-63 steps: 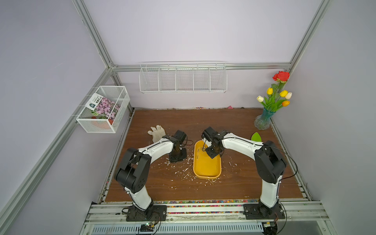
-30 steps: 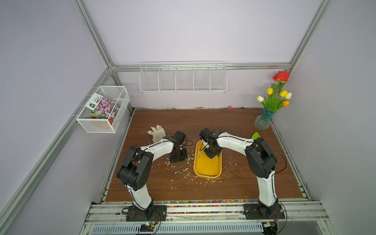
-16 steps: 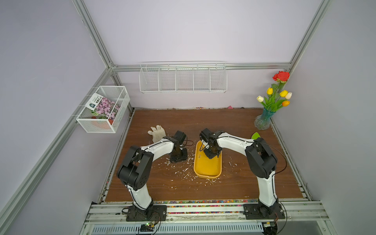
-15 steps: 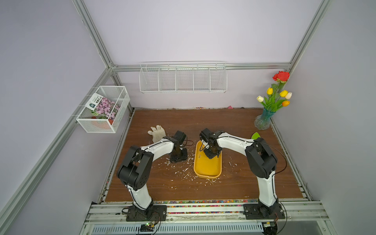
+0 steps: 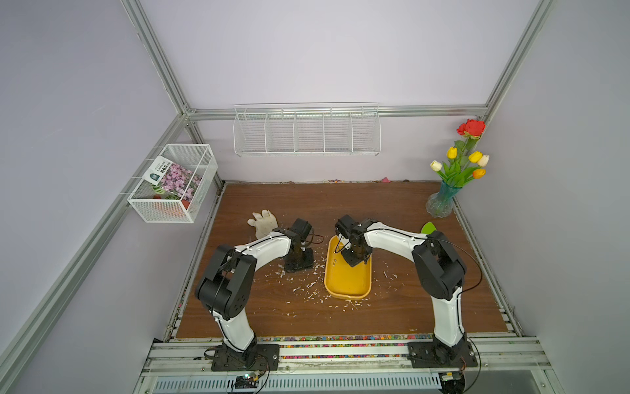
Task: Take out the screws from the storage box
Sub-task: Place the screw at the center of the board, then pick up the screw from the storage box, then place the screw at the center of the board.
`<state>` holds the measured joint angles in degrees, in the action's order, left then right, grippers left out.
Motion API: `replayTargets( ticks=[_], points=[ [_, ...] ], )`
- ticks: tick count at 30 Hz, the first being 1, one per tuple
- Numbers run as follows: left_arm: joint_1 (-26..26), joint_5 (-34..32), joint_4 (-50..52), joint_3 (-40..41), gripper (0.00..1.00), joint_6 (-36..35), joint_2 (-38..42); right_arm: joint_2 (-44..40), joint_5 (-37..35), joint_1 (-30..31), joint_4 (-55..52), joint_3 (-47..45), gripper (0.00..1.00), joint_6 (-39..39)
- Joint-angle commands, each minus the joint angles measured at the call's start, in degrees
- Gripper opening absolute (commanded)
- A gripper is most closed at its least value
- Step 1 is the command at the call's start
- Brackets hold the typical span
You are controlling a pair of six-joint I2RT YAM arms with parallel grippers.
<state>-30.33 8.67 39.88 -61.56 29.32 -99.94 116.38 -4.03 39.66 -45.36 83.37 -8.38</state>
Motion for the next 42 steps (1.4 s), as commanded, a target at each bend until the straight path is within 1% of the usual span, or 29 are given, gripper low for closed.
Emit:
replayTargets(
  ticks=[1,6,9,11,13,15,17,20,21,24,27,32,36,39,42],
  points=[
    [-0.08,-2.99,2.74,-4.17,0.48,-1.41,3.25,-4.44,2.51,-0.29,-2.51,0.78,0.00,-2.20],
    [-0.08,-3.16,3.88,-7.38,0.53,-1.81,6.77,-10.74,3.04,-0.79,-3.54,0.64,0.00,-3.60],
    [-0.29,-1.36,3.47,-9.41,0.53,-1.99,8.46,-15.39,3.55,-2.01,-4.16,-1.00,0.00,-4.81],
    [-1.82,-0.73,2.89,-11.62,0.52,-4.53,9.08,-19.57,3.59,-3.38,-4.70,-3.23,0.00,-5.63],
    [-4.05,-1.06,4.28,-15.38,0.52,-5.66,7.93,-23.78,3.80,-5.00,-5.41,-5.80,0.00,-6.03],
    [-6.26,0.99,4.10,-18.57,0.50,-6.42,6.07,-28.34,3.22,-7.15,-5.66,-9.32,0.00,-7.28],
    [-8.46,3.21,3.00,-21.04,0.49,-7.12,4.08,-32.25,1.20,-8.80,-5.58,-13.34,0.00,-8.69],
    [-11.53,5.69,2.04,-24.28,0.47,-8.62,0.45,-35.32,0.16,-10.91,-4.57,-18.76,0.00,-9.43],
    [-12.49,7.56,1.43,-25.50,0.46,-9.51,-1.21,-35.91,0.17,-11.64,-3.59,-21.11,0.00,-9.74],
    [-14.85,11.04,0.39,-27.79,0.40,-12.34,-6.20,-35.60,0.71,-13.42,-0.35,-26.66,0.00,-10.67],
    [-17.05,11.62,2.38,-31.36,0.39,-14.67,-12.58,-34.04,1.22,-14.14,2.73,-30.59,0.00,-11.21],
    [-17.91,12.81,-0.67,-31.52,0.38,-12.91,-17.21,-30.59,0.45,-14.24,5.89,-33.88,0.00,-11.37],
    [-18.02,13.31,-2.55,-31.66,0.38,-11.51,-19.93,-28.40,1.74,-14.61,7.09,-33.47,0.00,-12.08],
    [-18.13,11.57,-2.35,-32.66,0.38,-10.50,-21.45,-26.80,1.78,-14.70,6.39,-32.59,0.00,-12.61],
    [-18.29,10.70,-2.26,-33.19,0.38,-9.99,-22.92,-24.72,3.25,-14.63,6.90,-32.61,0.00,-13.51]
  ],
)
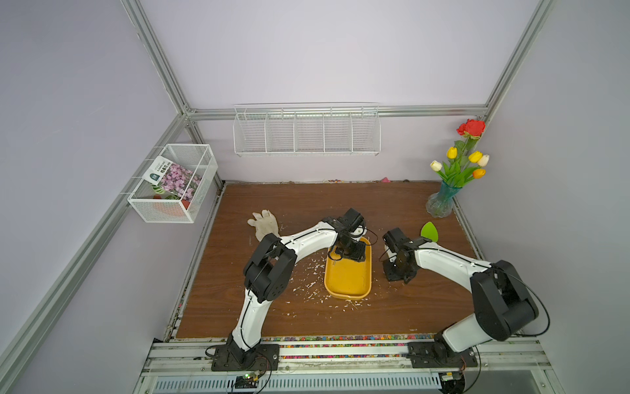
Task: Take out the screws from the storage box
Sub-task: Place the screw at the center of the board.
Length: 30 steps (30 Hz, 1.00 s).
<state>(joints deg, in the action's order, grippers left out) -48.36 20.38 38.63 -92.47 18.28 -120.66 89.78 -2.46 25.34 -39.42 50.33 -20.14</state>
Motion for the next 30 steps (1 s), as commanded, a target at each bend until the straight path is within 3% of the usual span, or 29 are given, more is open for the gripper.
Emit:
replayTargets(
  ticks=[1,6,10,16,30],
  points=[
    [-0.38,-1.53,-0.28,-2.83,0.37,1.13,-2.96,2.20,1.97,-0.42,1.13,0.31,0.00,-2.00],
    [-0.61,-4.45,1.46,-4.39,0.37,1.47,-5.20,2.86,2.46,-0.32,1.38,0.51,0.02,-2.62],
    [-0.78,-7.51,3.20,-5.76,0.36,2.68,-6.27,3.22,2.96,-0.32,1.48,0.74,0.12,-2.70],
    [-1.08,-6.92,2.50,-6.63,0.35,3.26,-6.70,1.99,3.17,-0.30,0.47,1.50,0.25,-2.80],
    [-1.74,-6.14,1.82,-7.68,0.35,4.94,-8.36,-5.25,1.16,-0.47,-4.54,6.22,0.28,-2.35]
  ],
)
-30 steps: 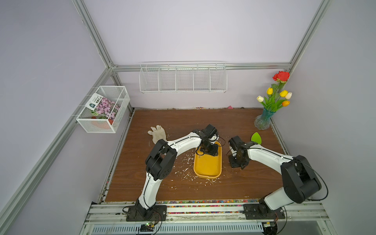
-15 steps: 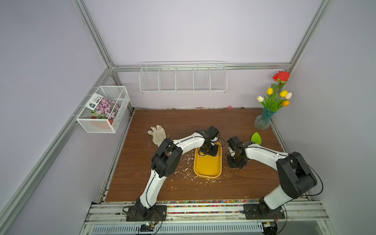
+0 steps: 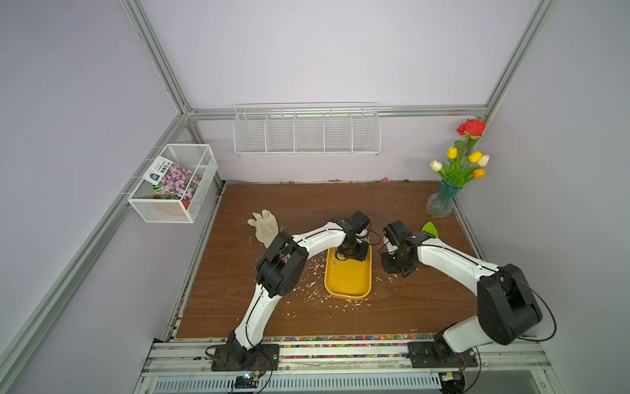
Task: Take out the screws from the storage box
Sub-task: Place the screw at the center of the board, then pick up the screw from the storage box.
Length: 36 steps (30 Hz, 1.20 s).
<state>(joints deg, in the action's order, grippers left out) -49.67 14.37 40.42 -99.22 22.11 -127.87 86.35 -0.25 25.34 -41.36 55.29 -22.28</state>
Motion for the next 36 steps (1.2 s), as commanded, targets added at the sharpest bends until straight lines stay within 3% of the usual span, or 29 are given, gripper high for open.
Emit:
replayTargets(
  ticks=[1,11,19,36],
  points=[
    [-0.43,0.01,1.04,-1.91,0.36,1.13,-2.20,-2.04,-1.07,-0.47,-2.87,1.52,0.28,-0.13],
    [-1.57,-1.97,4.88,-6.48,0.35,0.86,-5.69,-4.12,-1.68,-0.46,-3.64,1.36,0.26,0.09],
    [-2.25,-3.54,8.03,-8.50,0.21,-0.23,-6.96,-5.20,-2.63,-0.47,-3.63,0.83,0.26,0.31],
    [-2.45,-3.90,12.26,-10.91,0.22,-1.53,-9.57,-4.96,-3.27,-0.47,-3.56,1.39,0.26,1.28]
  ],
)
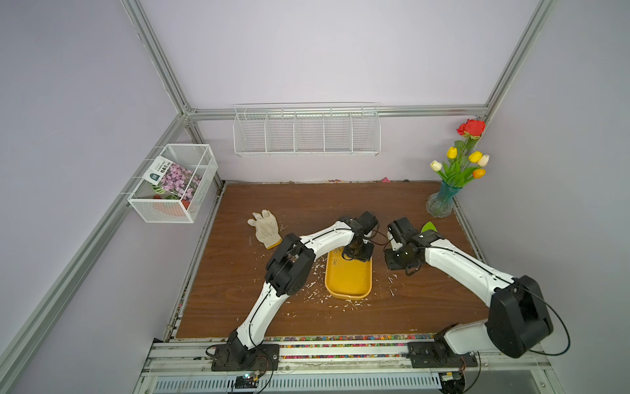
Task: Take out the screws from the storage box
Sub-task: Pick up the screw from the storage box.
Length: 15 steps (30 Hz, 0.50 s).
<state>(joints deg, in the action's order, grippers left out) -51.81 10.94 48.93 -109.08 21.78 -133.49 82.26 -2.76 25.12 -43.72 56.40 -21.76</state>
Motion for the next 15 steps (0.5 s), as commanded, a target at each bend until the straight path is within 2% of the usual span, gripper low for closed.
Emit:
replayTargets(
  ticks=[1,4,9,15],
  points=[
    [-0.32,-0.19,3.93,-1.47,0.22,-1.32,-4.35,-0.80,-0.75,-0.19,-1.10,0.36,0.26,0.75],
    [-0.31,0.24,4.06,-1.80,0.20,-1.52,-4.67,-0.75,-0.66,-0.23,-1.10,0.68,0.26,0.99],
    [-0.34,0.85,4.51,-2.55,0.10,-1.79,-5.37,-0.96,-0.93,-0.25,-1.19,1.20,0.26,1.37],
    [-0.07,0.61,4.17,-1.47,0.04,-1.99,-4.06,-1.09,-0.18,-0.24,-1.19,1.82,0.26,1.37]
  ],
)
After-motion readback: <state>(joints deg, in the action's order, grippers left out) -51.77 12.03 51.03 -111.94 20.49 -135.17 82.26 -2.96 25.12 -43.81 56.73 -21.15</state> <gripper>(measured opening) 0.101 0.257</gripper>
